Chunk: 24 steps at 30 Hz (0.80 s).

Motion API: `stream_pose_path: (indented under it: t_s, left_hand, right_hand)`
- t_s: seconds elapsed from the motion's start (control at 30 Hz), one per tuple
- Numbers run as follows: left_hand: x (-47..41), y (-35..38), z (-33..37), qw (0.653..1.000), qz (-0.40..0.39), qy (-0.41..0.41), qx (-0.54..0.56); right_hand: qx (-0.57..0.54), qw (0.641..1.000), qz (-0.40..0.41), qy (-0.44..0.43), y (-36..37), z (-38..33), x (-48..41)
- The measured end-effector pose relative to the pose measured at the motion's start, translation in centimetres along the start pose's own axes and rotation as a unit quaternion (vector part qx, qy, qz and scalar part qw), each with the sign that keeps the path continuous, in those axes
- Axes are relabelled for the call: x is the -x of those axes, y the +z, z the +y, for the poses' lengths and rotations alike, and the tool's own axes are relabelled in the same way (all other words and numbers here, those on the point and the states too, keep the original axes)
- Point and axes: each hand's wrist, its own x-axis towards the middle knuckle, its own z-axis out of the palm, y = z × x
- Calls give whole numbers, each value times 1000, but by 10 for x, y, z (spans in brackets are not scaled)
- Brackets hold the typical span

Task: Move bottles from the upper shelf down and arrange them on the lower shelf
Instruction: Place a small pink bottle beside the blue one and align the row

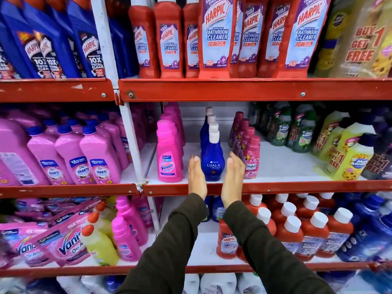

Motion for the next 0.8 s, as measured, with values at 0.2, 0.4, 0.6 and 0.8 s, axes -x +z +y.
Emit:
stream_pose_path:
  t_s: [0.2,0.4,0.6,0.8]
  left_hand:
    - [27,-31,11,969,138,201,-48]
    - [1,-79,30,959,228,156,-61]
    - [-39,-111,35,997,75,-33,6]
    - [-31,-113,31,999,21,-20,-16]
  right_hand:
    - [-55,996,-62,-40,37,12,25]
    - [-30,973,-186,131,82,6,24]
    - [-12,953,-255,165,96,4,18]
    - [27,953,-250,170,98,12,15]
